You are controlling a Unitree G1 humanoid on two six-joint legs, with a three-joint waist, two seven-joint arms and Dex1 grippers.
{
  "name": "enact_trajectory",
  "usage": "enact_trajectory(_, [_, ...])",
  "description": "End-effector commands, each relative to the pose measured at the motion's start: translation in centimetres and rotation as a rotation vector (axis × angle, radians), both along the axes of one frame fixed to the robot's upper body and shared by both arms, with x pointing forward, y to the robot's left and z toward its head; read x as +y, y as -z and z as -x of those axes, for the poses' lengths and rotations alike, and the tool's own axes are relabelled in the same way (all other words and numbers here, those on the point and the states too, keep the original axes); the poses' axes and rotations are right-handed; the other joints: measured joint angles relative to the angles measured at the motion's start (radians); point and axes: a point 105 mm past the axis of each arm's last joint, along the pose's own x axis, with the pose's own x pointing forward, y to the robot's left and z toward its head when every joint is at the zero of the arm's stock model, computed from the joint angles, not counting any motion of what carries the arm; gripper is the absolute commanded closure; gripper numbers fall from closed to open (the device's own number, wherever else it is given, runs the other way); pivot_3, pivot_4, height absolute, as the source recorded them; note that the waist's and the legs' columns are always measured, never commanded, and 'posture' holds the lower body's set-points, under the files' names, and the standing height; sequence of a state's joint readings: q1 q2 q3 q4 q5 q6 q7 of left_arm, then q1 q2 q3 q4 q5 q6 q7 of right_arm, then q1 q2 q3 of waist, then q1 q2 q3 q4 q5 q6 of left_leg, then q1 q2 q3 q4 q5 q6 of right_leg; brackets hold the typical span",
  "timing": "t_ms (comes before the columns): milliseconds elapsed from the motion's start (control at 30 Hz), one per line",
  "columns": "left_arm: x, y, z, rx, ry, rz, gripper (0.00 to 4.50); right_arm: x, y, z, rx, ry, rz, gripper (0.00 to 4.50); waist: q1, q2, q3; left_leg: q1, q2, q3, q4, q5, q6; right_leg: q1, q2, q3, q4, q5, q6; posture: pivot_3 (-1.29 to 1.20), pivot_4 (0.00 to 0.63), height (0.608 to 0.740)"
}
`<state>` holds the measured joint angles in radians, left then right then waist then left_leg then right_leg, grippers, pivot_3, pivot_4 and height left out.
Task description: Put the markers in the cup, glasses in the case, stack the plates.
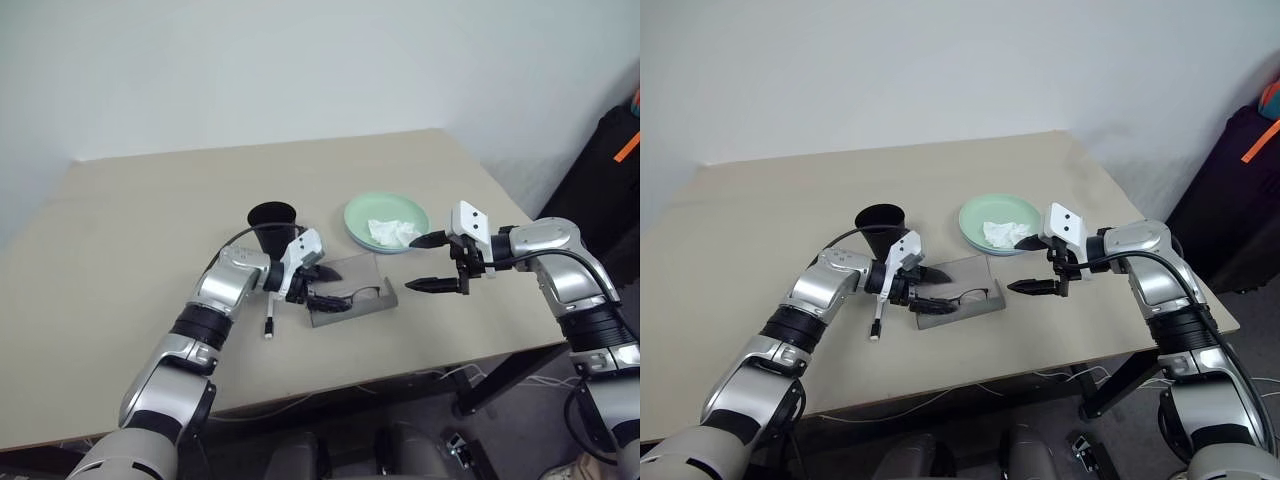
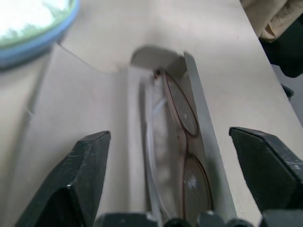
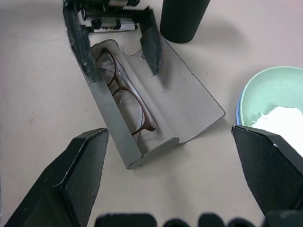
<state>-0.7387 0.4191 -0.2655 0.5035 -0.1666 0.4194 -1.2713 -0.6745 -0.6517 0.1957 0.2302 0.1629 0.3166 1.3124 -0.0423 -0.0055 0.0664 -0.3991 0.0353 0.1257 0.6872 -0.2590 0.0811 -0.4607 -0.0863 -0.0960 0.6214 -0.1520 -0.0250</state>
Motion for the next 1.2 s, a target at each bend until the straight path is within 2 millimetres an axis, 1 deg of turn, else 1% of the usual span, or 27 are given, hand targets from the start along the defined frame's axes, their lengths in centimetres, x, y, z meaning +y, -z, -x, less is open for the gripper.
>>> enact_trajectory(33, [-0.2, -3.1, -1.8, -0.113, -0.048, 0.057, 0.43, 0.2, -1.0, -0.2, -0.040, -0.012, -0.009, 0.00, 0.000, 0.000, 0.000, 0.000, 0.000, 0.000, 0.000, 0.000, 0.000, 0.000, 0.000, 0.000, 0.000, 0.000, 0.000, 0.00, 0.000, 0.738])
enact_trajectory(133, [0.0, -3.9, -3.7, -0.185, -0.144, 0.063, 0.43, 0.3, -1.0, -0.3, -0.042, -0.012, -0.009, 0.00, 0.001, 0.000, 0.000, 0.000, 0.000, 0.000, 0.000, 0.000, 0.000, 0.000, 0.000, 0.000, 0.000, 0.000, 0.000, 0.00, 0.000, 0.738])
enact_trajectory(233, [0.1, -4.0, -5.0, -0.224, -0.214, 0.059, 0.99, 0.3, -1.1, -0.3, -0.044, -0.012, -0.008, 0.00, 0.001, 0.000, 0.000, 0.000, 0.000, 0.000, 0.000, 0.000, 0.000, 0.000, 0.000, 0.000, 0.000, 0.001, 0.001, 0.00, 0.000, 0.738])
enact_trajectory(400, [-0.1, -3.7, -6.3, -0.275, -0.295, 0.040, 2.64, 0.4, -1.1, -0.3, -0.047, -0.014, -0.009, 0.00, 0.000, 0.000, 0.000, 0.000, 0.000, 0.000, 0.000, 0.000, 0.001, 0.000, 0.000, 0.000, 0.000, 0.001, 0.002, 0.00, 0.000, 0.738])
enact_trajectory(633, [-0.6, -2.8, -7.1, -0.335, -0.342, -0.023, 2.64, 0.5, -1.2, -0.3, -0.052, -0.017, -0.010, 0.00, 0.000, 0.000, 0.000, 0.000, 0.000, 0.000, 0.000, 0.000, 0.001, 0.000, 0.000, 0.000, 0.001, 0.001, 0.002, 0.00, 0.000, 0.738])
enact_trajectory(833, [-0.3, -2.6, -8.0, -0.378, -0.406, -0.064, 2.64, 0.6, -1.1, -0.3, -0.055, -0.019, -0.011, 0.00, 0.000, -0.001, 0.000, 0.000, 0.000, 0.000, 0.001, 0.000, 0.001, 0.000, 0.000, 0.000, 0.001, 0.001, 0.002, 0.00, 0.000, 0.738])
enact_trajectory(1067, [-0.4, -2.2, -8.4, -0.425, -0.420, -0.115, 2.64, 0.8, -1.1, -0.3, -0.058, -0.021, -0.016, 0.00, 0.000, -0.001, 0.000, 0.000, 0.000, 0.000, 0.001, 0.000, 0.001, 0.000, 0.000, 0.000, 0.001, 0.001, 0.002, 0.00, 0.000, 0.738])
enact_trajectory(1200, [-0.6, -1.8, -8.2, -0.418, -0.401, -0.134, 2.64, 0.9, -1.0, -0.2, -0.058, -0.021, -0.019, 0.00, 0.000, -0.001, 0.000, 0.000, 0.000, 0.000, 0.001, 0.000, 0.001, 0.000, 0.000, 0.000, 0.001, 0.001, 0.002, 0.00, 0.000, 0.738])
